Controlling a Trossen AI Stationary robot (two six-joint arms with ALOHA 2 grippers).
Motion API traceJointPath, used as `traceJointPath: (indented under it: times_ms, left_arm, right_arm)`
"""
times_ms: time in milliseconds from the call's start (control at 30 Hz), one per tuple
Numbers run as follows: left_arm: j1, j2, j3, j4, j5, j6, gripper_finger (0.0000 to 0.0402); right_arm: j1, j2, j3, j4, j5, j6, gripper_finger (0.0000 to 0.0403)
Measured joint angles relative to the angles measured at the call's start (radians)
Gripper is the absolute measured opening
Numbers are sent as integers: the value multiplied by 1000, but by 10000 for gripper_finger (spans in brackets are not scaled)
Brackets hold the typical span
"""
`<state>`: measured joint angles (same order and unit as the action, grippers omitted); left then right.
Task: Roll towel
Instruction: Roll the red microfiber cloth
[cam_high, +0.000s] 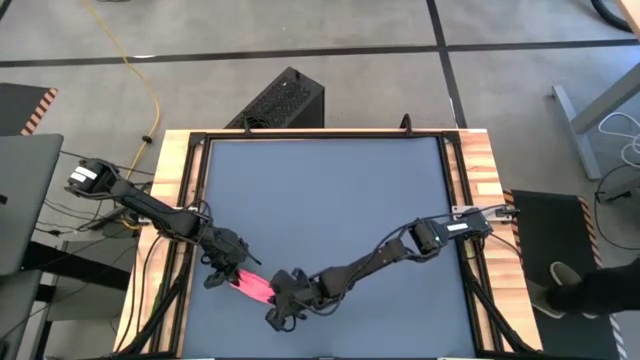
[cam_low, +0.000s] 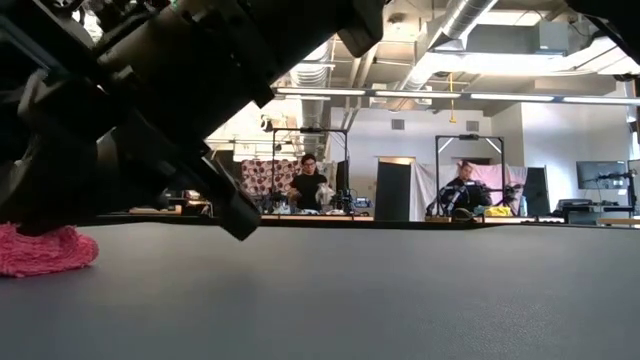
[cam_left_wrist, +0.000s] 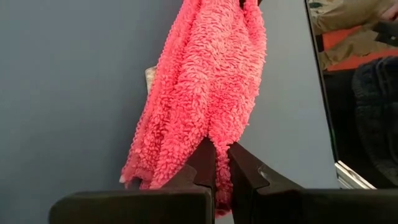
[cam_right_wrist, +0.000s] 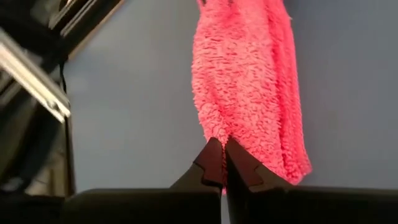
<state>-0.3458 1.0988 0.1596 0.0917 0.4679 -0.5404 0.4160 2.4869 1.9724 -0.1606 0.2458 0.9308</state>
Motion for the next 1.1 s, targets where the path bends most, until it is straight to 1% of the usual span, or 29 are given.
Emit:
traceJointPath:
  times_ms: [100, 300, 367, 500, 567, 767, 900, 967, 1100]
  left_arm:
    - [0, -1, 0, -7, 0, -20, 2]
    - [1, -1, 2, -22, 16, -52, 2]
    - [1, -1, 2, -22, 19, -69, 2]
    - [1, -2, 2, -18, 34, -99, 2]
    - [1, -2, 2, -16, 44, -105, 2]
    - [1, -2, 1, -15, 51, -145, 2]
    - [1, -2, 1, -16, 49, -190, 3]
    - [1, -2, 1, -15, 46, -205, 9]
    - [1, -2, 2, -10, 37, -208, 28]
  right_arm:
    - [-3, 0, 0, -2, -29, 114, 18]
    - [4, 2, 0, -5, -27, 275, 18]
    - [11, 2, 0, -7, -9, 320, 18]
    - [35, 2, 0, -7, 77, 393, 18]
    - [44, 2, 0, -7, 102, 424, 18]
    - [44, 2, 0, -10, 106, 537, 18]
    - [37, 2, 2, -64, 97, 651, 18]
    - [36, 2, 4, -95, 97, 699, 18]
    - [25, 1, 4, -109, 61, 711, 18]
